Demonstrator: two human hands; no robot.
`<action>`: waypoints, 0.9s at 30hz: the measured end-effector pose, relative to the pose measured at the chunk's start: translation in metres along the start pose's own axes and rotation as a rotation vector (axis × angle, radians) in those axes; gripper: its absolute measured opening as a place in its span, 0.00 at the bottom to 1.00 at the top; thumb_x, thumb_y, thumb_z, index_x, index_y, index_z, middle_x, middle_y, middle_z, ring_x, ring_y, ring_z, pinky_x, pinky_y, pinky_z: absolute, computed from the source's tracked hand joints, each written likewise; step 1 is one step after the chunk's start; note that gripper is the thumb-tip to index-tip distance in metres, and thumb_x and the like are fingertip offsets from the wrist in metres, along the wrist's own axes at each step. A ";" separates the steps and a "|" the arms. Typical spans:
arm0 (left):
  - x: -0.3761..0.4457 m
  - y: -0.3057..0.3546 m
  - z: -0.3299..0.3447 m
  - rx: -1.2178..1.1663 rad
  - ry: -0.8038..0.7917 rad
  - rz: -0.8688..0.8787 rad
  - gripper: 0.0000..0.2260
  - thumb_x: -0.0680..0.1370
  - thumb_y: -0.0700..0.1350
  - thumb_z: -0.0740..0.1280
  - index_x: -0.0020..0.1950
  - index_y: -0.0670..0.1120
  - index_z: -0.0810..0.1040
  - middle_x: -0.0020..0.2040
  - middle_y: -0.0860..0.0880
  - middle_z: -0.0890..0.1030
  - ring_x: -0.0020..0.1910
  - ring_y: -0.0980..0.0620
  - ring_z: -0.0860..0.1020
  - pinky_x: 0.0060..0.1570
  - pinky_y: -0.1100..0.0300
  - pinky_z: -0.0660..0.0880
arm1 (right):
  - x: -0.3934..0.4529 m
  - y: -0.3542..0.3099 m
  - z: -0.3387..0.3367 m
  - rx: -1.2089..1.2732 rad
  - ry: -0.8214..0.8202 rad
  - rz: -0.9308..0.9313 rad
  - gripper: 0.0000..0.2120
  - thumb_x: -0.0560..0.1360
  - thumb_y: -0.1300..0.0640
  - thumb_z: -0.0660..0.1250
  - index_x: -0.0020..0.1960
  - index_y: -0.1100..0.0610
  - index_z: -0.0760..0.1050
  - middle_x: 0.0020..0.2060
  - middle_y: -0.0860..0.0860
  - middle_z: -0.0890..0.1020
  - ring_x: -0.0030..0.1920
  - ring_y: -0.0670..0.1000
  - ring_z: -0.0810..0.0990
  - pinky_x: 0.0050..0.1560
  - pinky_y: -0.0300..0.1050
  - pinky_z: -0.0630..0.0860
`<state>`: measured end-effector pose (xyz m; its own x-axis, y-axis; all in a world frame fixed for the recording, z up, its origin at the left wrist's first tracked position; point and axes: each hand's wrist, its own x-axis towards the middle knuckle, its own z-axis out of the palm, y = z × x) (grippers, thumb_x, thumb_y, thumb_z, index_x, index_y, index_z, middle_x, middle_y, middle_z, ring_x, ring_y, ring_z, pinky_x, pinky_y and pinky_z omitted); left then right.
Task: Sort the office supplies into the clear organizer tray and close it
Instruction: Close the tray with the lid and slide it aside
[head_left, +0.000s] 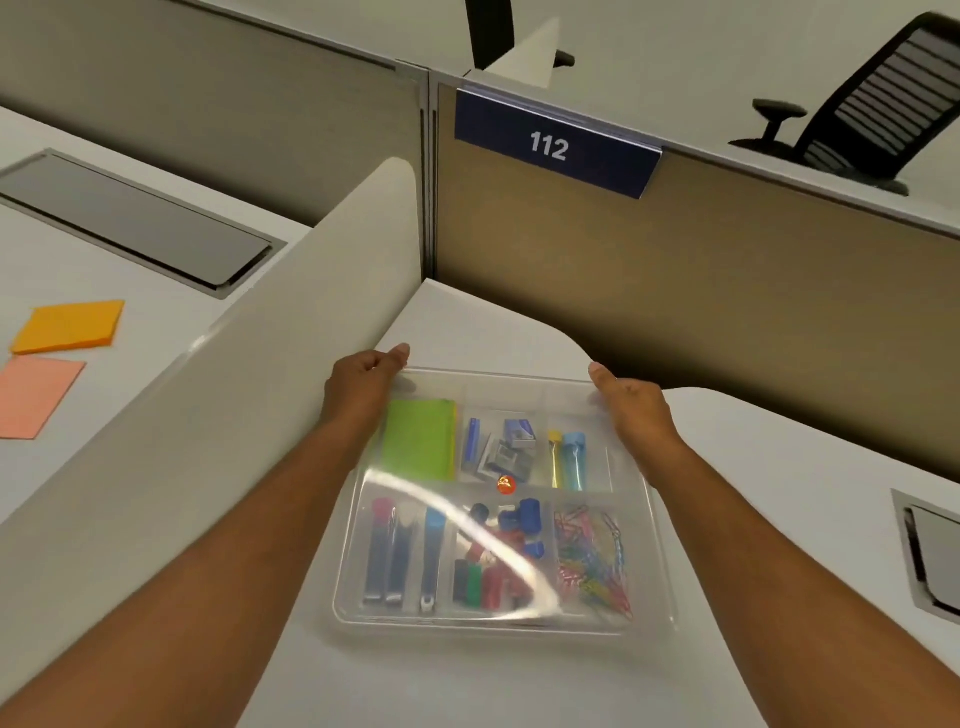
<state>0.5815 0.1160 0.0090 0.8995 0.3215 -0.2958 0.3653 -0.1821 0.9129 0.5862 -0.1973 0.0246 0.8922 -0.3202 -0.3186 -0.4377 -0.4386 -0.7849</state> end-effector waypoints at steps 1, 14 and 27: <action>-0.003 0.004 0.000 0.023 0.013 0.000 0.19 0.76 0.64 0.69 0.47 0.49 0.86 0.45 0.50 0.89 0.56 0.45 0.83 0.64 0.48 0.76 | -0.003 -0.002 0.001 -0.021 0.019 -0.018 0.26 0.79 0.35 0.63 0.44 0.58 0.79 0.43 0.53 0.81 0.50 0.58 0.81 0.54 0.54 0.77; -0.163 -0.033 -0.017 0.740 -0.113 0.280 0.35 0.81 0.68 0.57 0.84 0.57 0.52 0.86 0.51 0.45 0.80 0.43 0.61 0.69 0.43 0.71 | -0.153 0.068 0.004 -0.760 0.087 -0.469 0.33 0.81 0.32 0.47 0.83 0.43 0.51 0.83 0.47 0.49 0.83 0.54 0.45 0.80 0.58 0.52; -0.158 -0.027 0.005 0.974 -0.257 0.602 0.36 0.82 0.68 0.53 0.85 0.52 0.53 0.86 0.55 0.48 0.77 0.43 0.65 0.60 0.43 0.78 | -0.207 0.094 -0.006 -0.755 0.191 -0.221 0.33 0.83 0.35 0.49 0.83 0.46 0.47 0.84 0.50 0.47 0.83 0.55 0.44 0.79 0.59 0.55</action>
<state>0.4308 0.0655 0.0295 0.9709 -0.2361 -0.0397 -0.2069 -0.9109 0.3569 0.3594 -0.1770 0.0195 0.9623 -0.2675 -0.0482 -0.2714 -0.9354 -0.2266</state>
